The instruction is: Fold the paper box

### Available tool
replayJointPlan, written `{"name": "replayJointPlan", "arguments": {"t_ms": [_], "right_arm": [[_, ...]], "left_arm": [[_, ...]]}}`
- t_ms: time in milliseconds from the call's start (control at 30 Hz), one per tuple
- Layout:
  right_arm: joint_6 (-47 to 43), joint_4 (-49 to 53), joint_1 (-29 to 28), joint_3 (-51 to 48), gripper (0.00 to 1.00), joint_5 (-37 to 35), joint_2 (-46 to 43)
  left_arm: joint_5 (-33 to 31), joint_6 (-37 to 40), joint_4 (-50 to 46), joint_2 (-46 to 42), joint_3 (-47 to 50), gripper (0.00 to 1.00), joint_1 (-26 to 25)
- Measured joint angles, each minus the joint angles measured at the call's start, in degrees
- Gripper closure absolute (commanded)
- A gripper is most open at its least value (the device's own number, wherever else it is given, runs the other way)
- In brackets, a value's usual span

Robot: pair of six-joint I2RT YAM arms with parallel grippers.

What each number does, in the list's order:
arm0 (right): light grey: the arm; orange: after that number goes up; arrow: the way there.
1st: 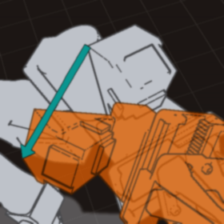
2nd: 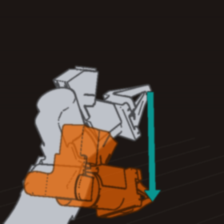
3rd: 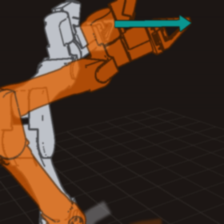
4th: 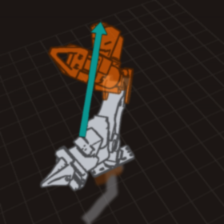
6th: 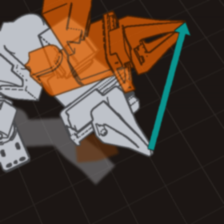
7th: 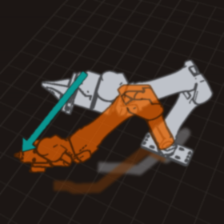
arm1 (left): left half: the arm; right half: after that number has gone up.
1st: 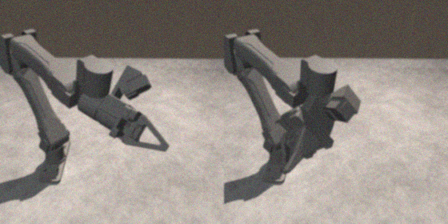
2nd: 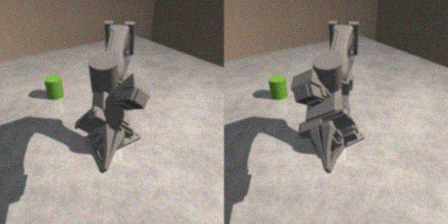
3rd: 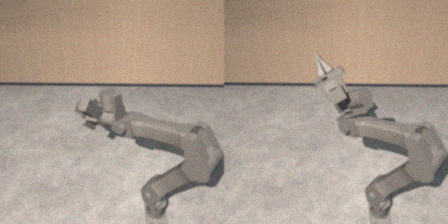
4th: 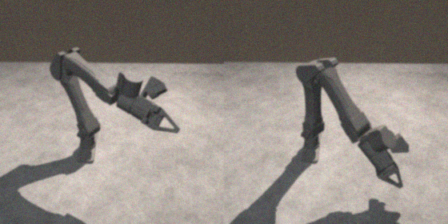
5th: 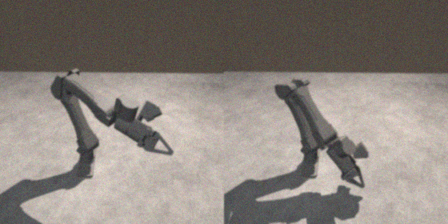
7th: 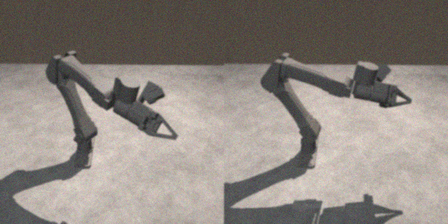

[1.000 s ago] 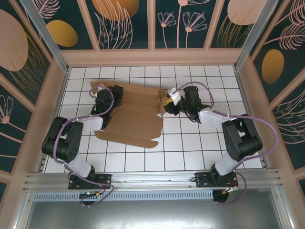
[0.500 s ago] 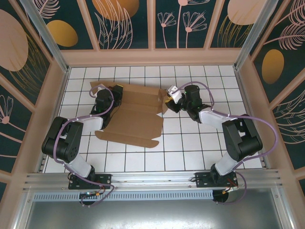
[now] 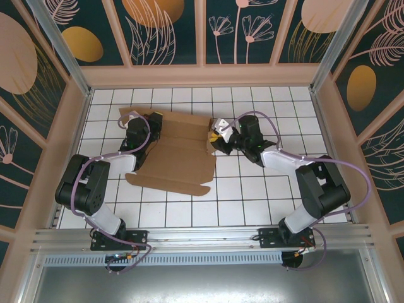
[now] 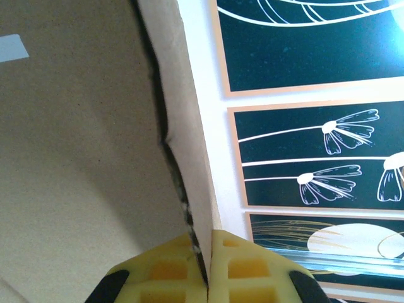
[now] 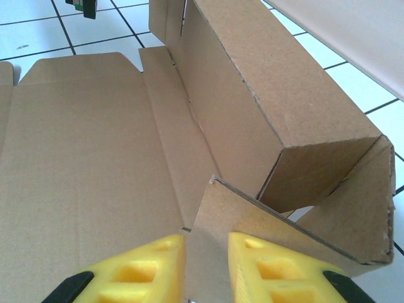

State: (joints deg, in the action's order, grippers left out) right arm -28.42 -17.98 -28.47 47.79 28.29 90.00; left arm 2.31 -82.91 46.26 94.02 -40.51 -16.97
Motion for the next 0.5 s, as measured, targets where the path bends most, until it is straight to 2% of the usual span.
{"name": "replayJointPlan", "arguments": {"t_ms": [267, 500], "right_arm": [[0.4, -1.2, -3.0, 4.5, 0.78, -1.3, 4.9], [1.3, -1.1, -5.9, 4.5, 0.77, -2.4, 5.0]], "left_arm": [[-0.1, 0.0, 0.0, 0.0, 0.1, 1.00, 0.0], [0.3, 0.0, 0.3, -0.1, 0.5, 1.00, 0.0]]}}
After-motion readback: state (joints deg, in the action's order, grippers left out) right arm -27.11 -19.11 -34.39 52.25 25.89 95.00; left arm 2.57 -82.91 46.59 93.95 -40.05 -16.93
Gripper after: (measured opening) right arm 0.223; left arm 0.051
